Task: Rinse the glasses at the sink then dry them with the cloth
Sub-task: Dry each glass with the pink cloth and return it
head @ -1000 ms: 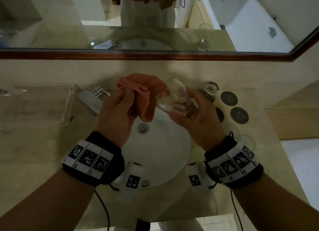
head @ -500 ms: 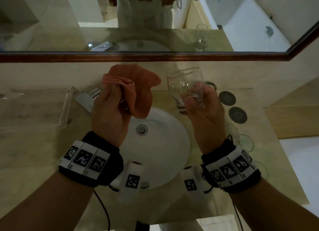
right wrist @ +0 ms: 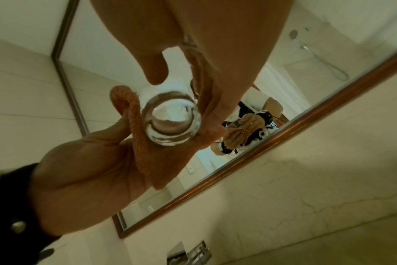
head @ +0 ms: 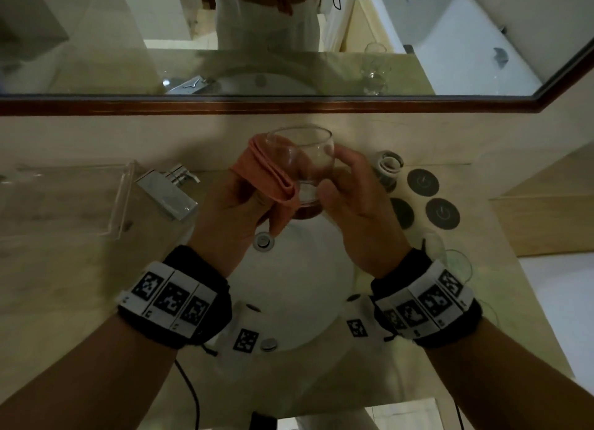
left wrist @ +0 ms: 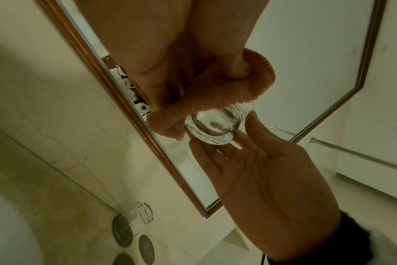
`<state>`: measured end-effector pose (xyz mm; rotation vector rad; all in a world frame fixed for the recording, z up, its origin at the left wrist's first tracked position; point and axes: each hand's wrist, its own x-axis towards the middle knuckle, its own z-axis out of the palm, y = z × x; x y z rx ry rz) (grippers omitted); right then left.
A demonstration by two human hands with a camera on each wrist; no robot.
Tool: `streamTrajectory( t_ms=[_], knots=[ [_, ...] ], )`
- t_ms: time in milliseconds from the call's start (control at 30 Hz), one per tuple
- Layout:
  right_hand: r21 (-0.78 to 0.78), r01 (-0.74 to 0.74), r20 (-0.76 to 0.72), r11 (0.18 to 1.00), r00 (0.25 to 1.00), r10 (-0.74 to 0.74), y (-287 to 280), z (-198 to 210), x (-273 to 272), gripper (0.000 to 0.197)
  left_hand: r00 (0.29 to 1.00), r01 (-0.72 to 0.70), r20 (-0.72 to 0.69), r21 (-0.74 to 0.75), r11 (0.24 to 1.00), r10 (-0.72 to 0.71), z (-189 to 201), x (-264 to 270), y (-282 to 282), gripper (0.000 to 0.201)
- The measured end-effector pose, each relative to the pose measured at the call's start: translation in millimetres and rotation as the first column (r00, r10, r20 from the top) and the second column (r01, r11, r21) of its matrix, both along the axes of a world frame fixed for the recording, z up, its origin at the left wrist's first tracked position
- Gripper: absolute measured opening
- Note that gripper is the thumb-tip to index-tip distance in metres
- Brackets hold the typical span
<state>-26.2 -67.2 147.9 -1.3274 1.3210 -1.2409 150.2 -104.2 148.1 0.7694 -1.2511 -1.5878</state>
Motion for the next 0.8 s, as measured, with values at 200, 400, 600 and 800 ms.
streamTrajectory(
  t_ms=[200,400,600,800],
  knots=[
    [-0.002,0.050,-0.060,0.999,0.997,-0.050,-2.6,7.6,4.4,0.067,1.000,0.024,0.005,-0.071,0.997,-0.024,-1.4,1.9,0.7,0.030],
    [0.033,-0.023,0.145,0.999,0.989,0.018,0.5,4.3,1.2,0.057,0.999,0.000,0.041,-0.028,1.000,0.001,-2.6,7.5,2.9,0.018],
    [0.017,0.052,0.078,0.999,0.996,-0.053,3.9,12.3,13.3,0.035,0.994,-0.020,0.109,-0.069,0.997,0.027,-5.5,7.8,0.2,0.038],
    [0.015,0.058,0.240,0.998,0.969,-0.060,2.8,16.4,14.6,0.059,0.998,-0.009,0.065,-0.044,0.999,0.011,-3.2,14.0,-6.7,0.039]
  ],
)
